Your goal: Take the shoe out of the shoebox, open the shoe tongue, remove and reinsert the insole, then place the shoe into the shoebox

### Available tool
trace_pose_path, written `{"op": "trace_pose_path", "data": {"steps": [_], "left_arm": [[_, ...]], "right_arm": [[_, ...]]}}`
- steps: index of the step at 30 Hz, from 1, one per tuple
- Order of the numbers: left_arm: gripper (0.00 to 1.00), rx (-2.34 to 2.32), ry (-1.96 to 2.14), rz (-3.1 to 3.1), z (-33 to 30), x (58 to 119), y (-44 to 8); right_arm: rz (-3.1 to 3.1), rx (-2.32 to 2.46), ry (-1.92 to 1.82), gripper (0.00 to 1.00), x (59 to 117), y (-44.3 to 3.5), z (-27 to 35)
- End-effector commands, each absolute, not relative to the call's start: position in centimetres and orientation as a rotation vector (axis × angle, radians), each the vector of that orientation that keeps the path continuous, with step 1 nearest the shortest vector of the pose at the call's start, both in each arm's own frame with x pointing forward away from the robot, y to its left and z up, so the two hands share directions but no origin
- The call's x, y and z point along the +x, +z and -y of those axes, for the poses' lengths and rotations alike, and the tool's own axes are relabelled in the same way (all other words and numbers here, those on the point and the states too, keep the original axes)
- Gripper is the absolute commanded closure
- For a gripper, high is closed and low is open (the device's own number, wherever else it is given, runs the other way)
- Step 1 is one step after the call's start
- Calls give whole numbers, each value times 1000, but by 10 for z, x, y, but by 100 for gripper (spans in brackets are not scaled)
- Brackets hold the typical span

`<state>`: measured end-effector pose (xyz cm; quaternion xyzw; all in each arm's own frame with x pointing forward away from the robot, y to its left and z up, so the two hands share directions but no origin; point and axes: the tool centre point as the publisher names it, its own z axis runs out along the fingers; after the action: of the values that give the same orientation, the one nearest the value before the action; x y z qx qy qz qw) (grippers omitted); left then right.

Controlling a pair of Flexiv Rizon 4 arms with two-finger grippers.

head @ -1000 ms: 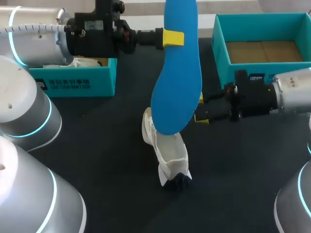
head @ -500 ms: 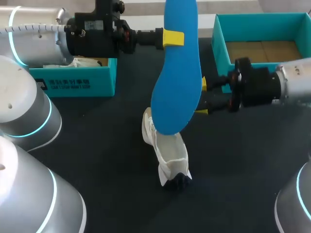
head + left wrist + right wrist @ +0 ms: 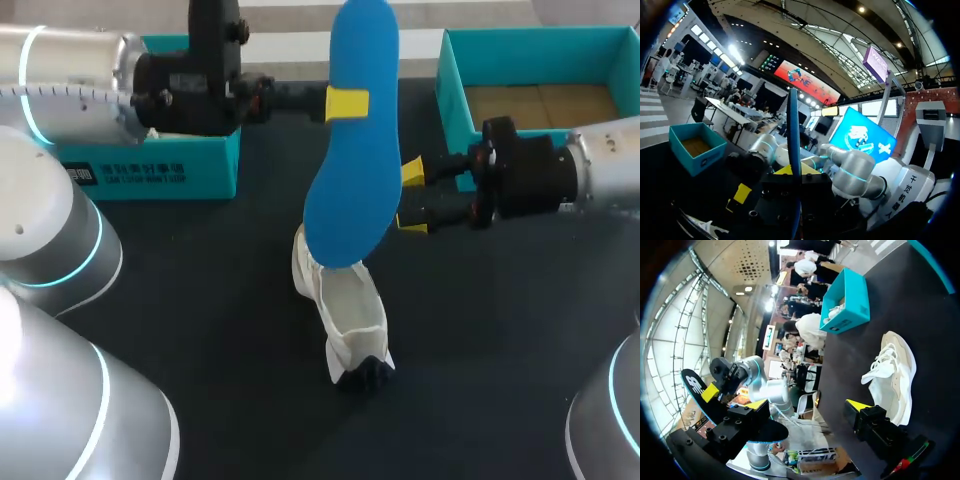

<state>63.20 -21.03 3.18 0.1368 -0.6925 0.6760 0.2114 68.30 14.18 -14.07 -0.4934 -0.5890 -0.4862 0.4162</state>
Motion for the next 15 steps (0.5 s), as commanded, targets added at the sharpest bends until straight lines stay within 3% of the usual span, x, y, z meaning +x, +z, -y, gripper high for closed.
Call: {"op": "trace_pose_path", "data": {"steps": [1,10,15], "left_arm": [[100,-56,2144,2138,195,625,10],[100,-598,2391,2403,177,630,-12],[100,-586,2403,2439,176,633,-17]], "right_arm": [[1479,-1242,-1219,0,683,-141,-144],[1479,-1242,-1219,0,683,-141,-144],[1479,-1242,-1219,0,683,-141,-144]]}}
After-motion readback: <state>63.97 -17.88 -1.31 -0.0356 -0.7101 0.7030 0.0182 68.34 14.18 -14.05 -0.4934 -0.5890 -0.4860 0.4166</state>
